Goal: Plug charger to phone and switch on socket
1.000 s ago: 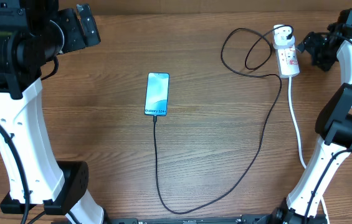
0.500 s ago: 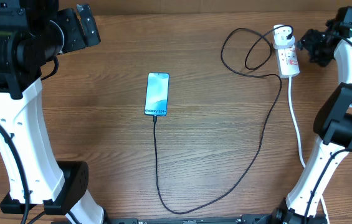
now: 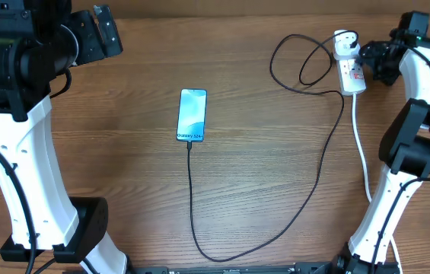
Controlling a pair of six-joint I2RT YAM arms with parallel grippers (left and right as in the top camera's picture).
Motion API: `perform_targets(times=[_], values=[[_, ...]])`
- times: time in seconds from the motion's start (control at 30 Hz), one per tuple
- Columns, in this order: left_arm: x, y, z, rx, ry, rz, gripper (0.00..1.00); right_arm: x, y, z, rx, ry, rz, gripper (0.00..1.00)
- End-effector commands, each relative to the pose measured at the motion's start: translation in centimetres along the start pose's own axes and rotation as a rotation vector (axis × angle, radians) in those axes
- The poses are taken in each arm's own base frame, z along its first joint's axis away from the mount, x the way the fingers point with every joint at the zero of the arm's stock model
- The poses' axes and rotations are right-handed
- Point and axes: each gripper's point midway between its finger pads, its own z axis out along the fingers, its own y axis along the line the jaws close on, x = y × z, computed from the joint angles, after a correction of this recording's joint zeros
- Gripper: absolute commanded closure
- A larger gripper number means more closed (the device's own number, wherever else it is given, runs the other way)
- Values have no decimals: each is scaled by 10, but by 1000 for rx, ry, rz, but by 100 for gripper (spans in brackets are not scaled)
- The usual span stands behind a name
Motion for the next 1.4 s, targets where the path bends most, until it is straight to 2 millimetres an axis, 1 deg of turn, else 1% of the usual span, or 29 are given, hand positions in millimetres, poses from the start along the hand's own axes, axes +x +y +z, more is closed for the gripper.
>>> perform_targets(times=[0.0,0.33,0.5,0.67,0.83,1.03,1.1,1.37], values=[[0,2,2,-16,1,23,0,5,-5,10,27,10,-4,26],[0,2,2,-16,1,23,0,-3,-2,10,18,-20,-7,25],[0,2,2,-16,1,23,0,-3,-2,11,18,-21,-7,25],[0,2,2,-16,1,23,0,0,-7,15,40,-13,-5,23],[0,2,2,-16,1,23,0,1,-8,17,42,-9,-5,23],[0,2,2,-16,1,23,0,2,-18,16,97,-10,-3,22],[0,2,2,-16,1,23,0,3,-19,16,101,-8,-2,21],[0,2,2,-16,1,23,0,3,-19,16,101,-6,-2,20]])
